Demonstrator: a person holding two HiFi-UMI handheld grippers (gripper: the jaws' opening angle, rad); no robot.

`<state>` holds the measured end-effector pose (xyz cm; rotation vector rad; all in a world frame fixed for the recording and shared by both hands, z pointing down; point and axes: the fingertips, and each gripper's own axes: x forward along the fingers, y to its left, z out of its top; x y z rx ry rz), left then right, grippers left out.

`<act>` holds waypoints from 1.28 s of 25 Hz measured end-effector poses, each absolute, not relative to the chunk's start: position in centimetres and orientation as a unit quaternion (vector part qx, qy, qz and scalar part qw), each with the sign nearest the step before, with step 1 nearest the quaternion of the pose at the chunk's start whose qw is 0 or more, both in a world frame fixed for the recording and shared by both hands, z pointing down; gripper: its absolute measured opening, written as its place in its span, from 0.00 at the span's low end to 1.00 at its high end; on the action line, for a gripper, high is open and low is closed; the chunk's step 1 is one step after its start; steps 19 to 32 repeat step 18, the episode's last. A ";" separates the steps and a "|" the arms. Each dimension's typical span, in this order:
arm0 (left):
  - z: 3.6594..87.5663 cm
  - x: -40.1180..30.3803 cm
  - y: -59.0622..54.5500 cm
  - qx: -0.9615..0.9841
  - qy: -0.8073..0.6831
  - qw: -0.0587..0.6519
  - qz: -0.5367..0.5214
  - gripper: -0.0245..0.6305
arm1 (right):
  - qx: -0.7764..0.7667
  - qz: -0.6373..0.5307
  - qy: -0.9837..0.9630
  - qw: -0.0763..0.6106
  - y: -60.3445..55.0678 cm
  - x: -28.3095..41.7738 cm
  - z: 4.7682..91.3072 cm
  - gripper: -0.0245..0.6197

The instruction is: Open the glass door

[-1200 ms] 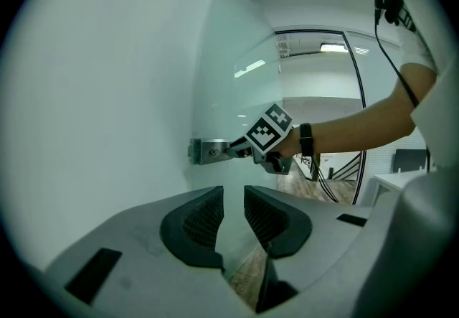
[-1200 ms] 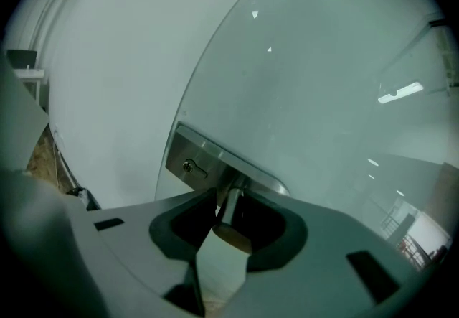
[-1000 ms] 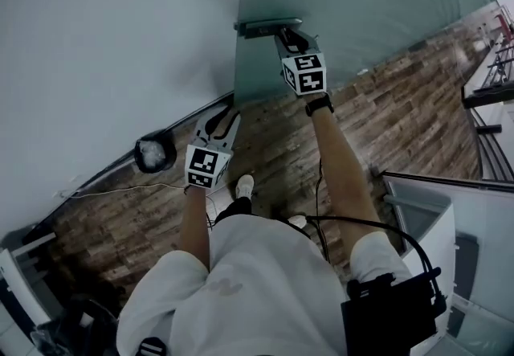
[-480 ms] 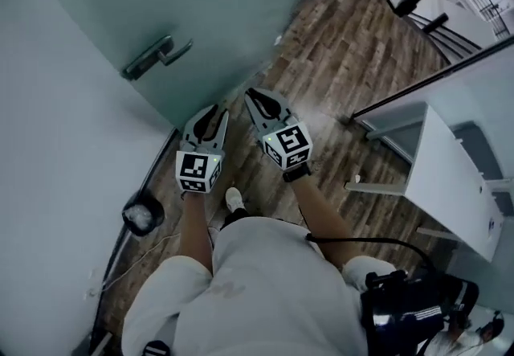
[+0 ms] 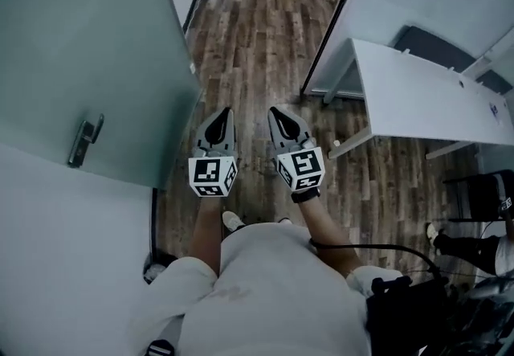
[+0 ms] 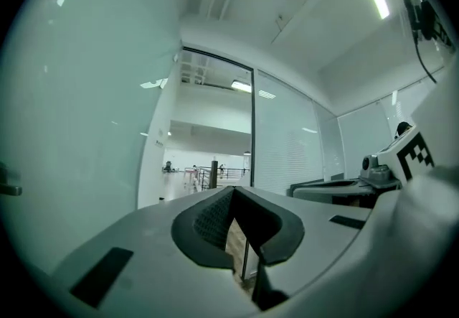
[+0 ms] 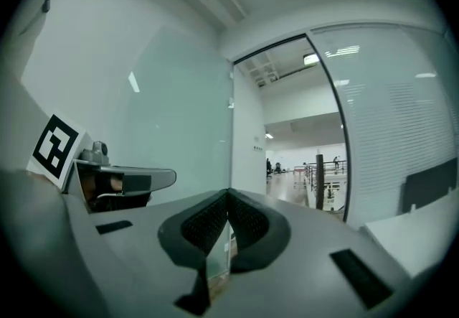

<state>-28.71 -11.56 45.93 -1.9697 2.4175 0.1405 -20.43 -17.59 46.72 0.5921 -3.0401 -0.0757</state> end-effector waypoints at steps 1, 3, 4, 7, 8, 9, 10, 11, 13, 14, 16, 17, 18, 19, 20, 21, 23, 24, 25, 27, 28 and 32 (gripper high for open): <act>45.7 -27.1 -12.5 -0.638 0.769 0.010 0.044 0.04 | 0.205 -0.024 -0.978 0.014 -18.4 -18.6 46.1 0.04; 44.6 -23.4 -14.6 -0.650 0.759 0.012 0.040 0.04 | 0.227 -0.020 -0.974 0.001 -20.3 -14.7 44.6 0.04; 44.1 -21.5 -15.7 -0.655 0.754 0.014 0.036 0.04 | 0.234 -0.018 -0.972 -0.003 -21.2 -12.9 43.9 0.04; 43.6 -17.0 -18.0 -0.673 0.739 0.016 0.025 0.04 | 0.251 -0.012 -0.968 -0.010 -23.0 -9.0 43.3 0.04; 43.8 -16.1 -18.3 -0.678 0.735 0.017 0.024 0.04 | 0.256 -0.009 -0.966 -0.009 -23.2 -8.4 43.6 0.04; 43.9 -15.5 -18.4 -0.682 0.731 0.018 0.024 0.04 | 0.260 -0.007 -0.965 -0.008 -23.2 -8.0 44.0 0.04; 44.0 -15.1 -18.5 -0.685 0.728 0.020 0.026 0.04 | 0.263 -0.004 -0.965 -0.007 -23.2 -7.7 44.4 0.04; 44.0 -14.6 -18.7 -0.687 0.726 0.022 0.028 0.04 | 0.265 0.000 -0.964 -0.006 -23.3 -7.4 44.7 0.04; 44.0 -13.6 -18.8 -0.690 0.722 0.023 0.031 0.04 | 0.267 0.006 -0.964 -0.005 -23.4 -6.6 45.2 0.04; 44.1 -13.0 -18.8 -0.691 0.722 0.023 0.033 0.04 | 0.268 0.009 -0.963 -0.006 -23.5 -6.1 45.4 0.04; 44.2 -12.1 -18.9 -0.690 0.722 0.021 0.039 0.04 | 0.269 0.011 -0.963 -0.008 -23.6 -5.1 45.5 0.04; 44.2 -11.7 -19.0 -0.690 0.723 0.020 0.043 0.04 | 0.269 0.010 -0.963 -0.008 -23.8 -4.7 45.5 0.04; 44.2 -11.4 -19.1 -0.689 0.723 0.019 0.047 0.04 | 0.269 0.010 -0.963 -0.008 -23.9 -4.4 45.5 0.04; 44.2 -11.4 -19.1 -0.689 0.723 0.019 0.047 0.04 | 0.269 0.010 -0.963 -0.008 -23.9 -4.4 45.5 0.04; 44.2 -11.4 -19.1 -0.689 0.723 0.019 0.047 0.04 | 0.269 0.010 -0.963 -0.008 -23.9 -4.4 45.5 0.04; 44.2 -11.4 -19.1 -0.689 0.723 0.019 0.047 0.04 | 0.269 0.010 -0.963 -0.008 -23.9 -4.4 45.5 0.04; 44.2 -11.4 -19.1 -0.689 0.723 0.019 0.047 0.04 | 0.269 0.010 -0.963 -0.008 -23.9 -4.4 45.5 0.04; 44.2 -11.4 -19.1 -0.689 0.723 0.019 0.047 0.04 | 0.269 0.010 -0.963 -0.008 -23.9 -4.4 45.5 0.04; 44.2 -11.4 -19.1 -0.689 0.723 0.019 0.047 0.04 | 0.269 0.010 -0.963 -0.008 -23.9 -4.4 45.5 0.04; 44.2 -11.4 -19.1 -0.689 0.723 0.019 0.047 0.04 | 0.269 0.010 -0.963 -0.008 -23.9 -4.4 45.5 0.04; 44.2 -11.4 -19.1 -0.689 0.723 0.019 0.047 0.04 | 0.269 0.010 -0.963 -0.008 -23.9 -4.4 45.5 0.04; 44.2 -11.4 -19.1 -0.689 0.723 0.019 0.047 0.04 | 0.269 0.010 -0.963 -0.008 -23.9 -4.4 45.5 0.04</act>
